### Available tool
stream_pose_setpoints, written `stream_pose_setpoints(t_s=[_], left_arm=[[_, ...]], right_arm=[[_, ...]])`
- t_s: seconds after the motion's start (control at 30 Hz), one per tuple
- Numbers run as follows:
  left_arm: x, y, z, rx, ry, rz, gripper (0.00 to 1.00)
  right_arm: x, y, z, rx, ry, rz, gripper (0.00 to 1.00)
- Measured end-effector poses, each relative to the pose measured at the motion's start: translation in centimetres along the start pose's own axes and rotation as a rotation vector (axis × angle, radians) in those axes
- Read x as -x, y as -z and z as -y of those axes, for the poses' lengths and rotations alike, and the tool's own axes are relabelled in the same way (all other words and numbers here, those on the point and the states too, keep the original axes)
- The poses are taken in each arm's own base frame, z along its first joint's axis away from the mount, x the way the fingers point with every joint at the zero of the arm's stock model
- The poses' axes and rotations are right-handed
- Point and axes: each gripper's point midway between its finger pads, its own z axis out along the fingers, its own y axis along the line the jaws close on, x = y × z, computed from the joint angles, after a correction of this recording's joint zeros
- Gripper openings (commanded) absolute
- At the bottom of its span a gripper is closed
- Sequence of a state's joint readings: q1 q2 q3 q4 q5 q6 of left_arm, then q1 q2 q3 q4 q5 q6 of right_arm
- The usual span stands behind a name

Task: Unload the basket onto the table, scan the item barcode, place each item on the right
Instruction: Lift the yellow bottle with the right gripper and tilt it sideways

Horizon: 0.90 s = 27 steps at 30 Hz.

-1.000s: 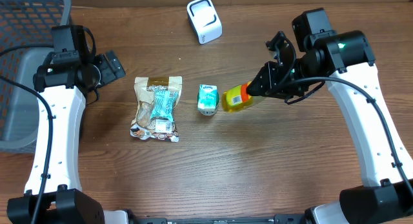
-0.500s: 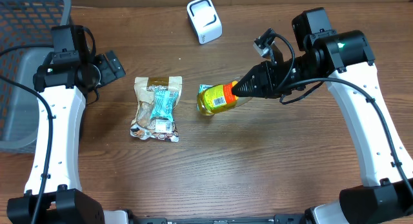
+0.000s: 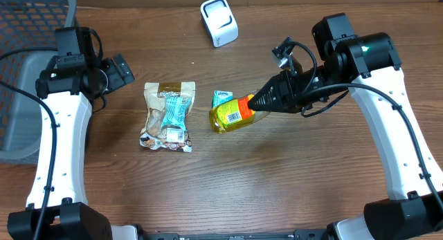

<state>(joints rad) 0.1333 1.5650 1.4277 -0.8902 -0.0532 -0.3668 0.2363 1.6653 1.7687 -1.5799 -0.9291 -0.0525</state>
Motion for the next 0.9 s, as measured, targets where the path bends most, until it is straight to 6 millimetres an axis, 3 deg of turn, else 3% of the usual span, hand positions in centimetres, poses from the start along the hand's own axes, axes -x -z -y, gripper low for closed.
stream_pose_setpoints(t_s=[0.33,0.5,0.9], left_arm=[[0.0,0.0,0.0,0.000,0.000,0.000,1.00],[0.0,0.0,0.0,0.000,0.000,0.000,0.99],[0.0,0.0,0.0,0.000,0.000,0.000,1.00]], right_arm=[[-0.1,0.0,-0.2,0.014,-0.006,-0.004,0.04],[-1.5,0.0,-0.9,0.049,-0.035,-0.051,0.04],[-2.2,-0.4,-1.8,0.086,0.060,-0.078,0.04]])
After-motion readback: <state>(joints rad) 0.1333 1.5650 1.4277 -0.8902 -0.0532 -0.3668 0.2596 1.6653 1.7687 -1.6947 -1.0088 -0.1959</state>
